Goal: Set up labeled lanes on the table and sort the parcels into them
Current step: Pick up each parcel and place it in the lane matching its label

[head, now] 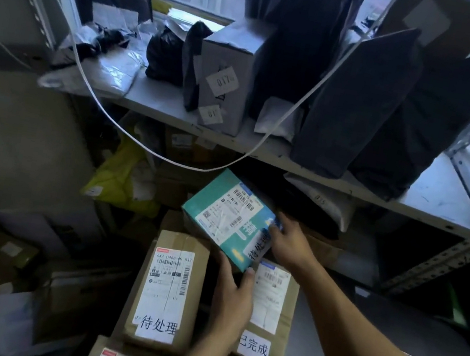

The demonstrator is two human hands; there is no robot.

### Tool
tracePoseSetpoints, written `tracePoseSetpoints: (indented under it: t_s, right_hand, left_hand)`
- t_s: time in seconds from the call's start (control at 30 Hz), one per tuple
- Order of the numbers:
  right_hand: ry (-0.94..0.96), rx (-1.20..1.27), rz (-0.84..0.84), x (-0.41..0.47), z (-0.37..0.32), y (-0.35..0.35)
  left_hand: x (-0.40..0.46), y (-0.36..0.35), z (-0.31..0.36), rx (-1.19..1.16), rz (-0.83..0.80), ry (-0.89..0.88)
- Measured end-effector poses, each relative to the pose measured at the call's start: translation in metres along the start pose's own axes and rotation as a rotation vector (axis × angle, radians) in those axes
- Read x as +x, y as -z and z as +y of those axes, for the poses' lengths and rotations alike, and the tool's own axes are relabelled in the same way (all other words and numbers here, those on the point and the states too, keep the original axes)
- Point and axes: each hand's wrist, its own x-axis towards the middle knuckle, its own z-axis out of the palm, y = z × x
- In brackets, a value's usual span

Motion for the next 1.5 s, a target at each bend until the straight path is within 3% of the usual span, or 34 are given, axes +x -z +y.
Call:
tracePoseSetpoints:
  t_s: [0.33,0.6,0.97,1.5]
  right_hand:
    - [0.034,0.142,0.156,-0.067,0.006,0.051]
    - [0.022,0.509,0.265,-0.183,0.038,0.101]
    - [-0.016,0.742,0.239,-0.365,0.082,0.136]
    - [-0.16,0.7,0.084,-0.503,0.155,0.12]
  left_hand:
    - [-0.055,-0.009,0.019,-0.101,-0.008,-0.077]
    - [-0.151,-0.029,0.045,-0.077,-0.003,-0.177]
    - [-0.298,-0.03,0.019,0.052,-0.077,-0.237]
    - [-0.412,-0.017,-0.059,0.067,-0.109,-0.131]
